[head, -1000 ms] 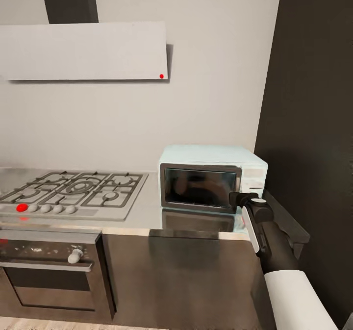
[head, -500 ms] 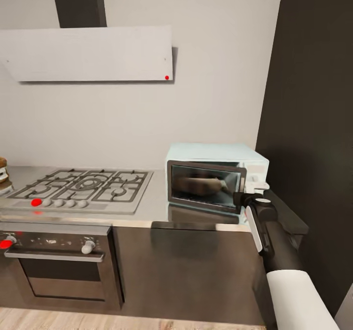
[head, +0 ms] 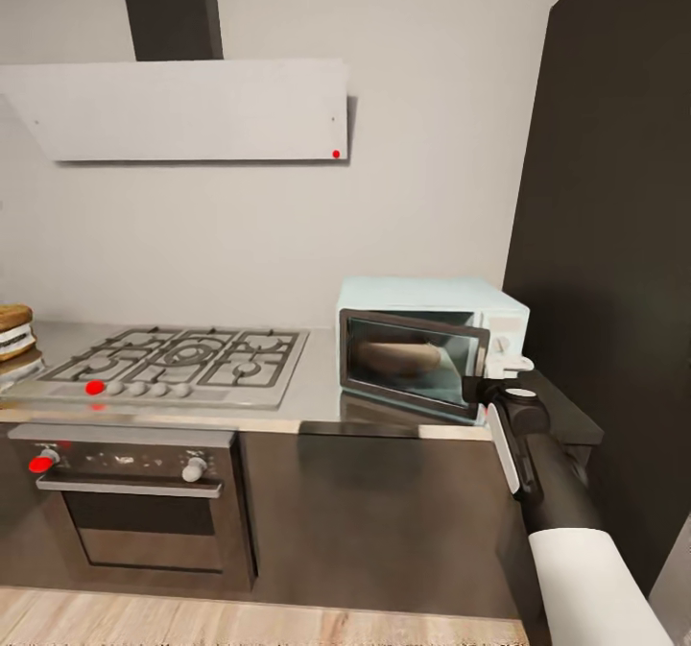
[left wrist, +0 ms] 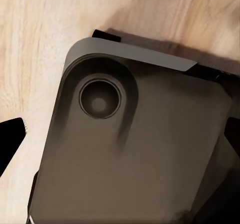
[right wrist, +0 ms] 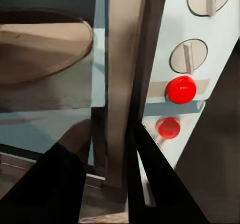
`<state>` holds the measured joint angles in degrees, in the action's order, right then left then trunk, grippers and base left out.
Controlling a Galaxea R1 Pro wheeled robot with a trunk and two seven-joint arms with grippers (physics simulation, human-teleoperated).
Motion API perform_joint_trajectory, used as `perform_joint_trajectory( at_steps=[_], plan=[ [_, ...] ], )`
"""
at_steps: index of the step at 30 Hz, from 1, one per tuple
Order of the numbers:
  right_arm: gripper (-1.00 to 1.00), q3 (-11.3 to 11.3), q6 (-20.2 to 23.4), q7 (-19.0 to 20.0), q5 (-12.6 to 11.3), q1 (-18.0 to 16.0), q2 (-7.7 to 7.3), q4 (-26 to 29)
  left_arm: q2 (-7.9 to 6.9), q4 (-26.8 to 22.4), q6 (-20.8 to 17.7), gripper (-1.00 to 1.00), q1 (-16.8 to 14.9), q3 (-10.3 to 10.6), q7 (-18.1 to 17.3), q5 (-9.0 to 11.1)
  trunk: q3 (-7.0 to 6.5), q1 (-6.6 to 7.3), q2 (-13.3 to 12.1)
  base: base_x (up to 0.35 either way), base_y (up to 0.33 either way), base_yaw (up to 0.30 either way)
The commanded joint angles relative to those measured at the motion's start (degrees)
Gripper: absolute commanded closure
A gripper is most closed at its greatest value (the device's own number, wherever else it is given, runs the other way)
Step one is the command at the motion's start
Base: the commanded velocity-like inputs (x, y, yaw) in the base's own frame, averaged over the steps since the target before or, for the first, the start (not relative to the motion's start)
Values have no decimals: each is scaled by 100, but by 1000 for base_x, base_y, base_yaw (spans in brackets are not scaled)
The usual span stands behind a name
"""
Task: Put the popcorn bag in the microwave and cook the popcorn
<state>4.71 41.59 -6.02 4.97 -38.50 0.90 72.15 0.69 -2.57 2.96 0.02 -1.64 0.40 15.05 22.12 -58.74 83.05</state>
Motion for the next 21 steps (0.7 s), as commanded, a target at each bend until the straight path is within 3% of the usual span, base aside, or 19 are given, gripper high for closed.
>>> perform_joint_trajectory(
  at_steps=[1,14,15,21],
  plan=[
    [100,-278,7,30,-260,1,7,-3,2,-4,11,-100,-2,-12,4,16,8,1,3,-114,94,0],
    [100,-278,16,40,-260,1,0,0,2,0,12,-100,-2,13,4,15,8,1,3,-87,72,0],
    [-100,-278,19,35,-260,1,-1,-3,2,1,13,-100,-2,14,4,15,8,1,3,-1,1,0],
    [-100,-278,76,53,-253,1,-2,1,2,-1,11,-100,-2,14,4,15,8,1,3,0,0,0]
  ],
)
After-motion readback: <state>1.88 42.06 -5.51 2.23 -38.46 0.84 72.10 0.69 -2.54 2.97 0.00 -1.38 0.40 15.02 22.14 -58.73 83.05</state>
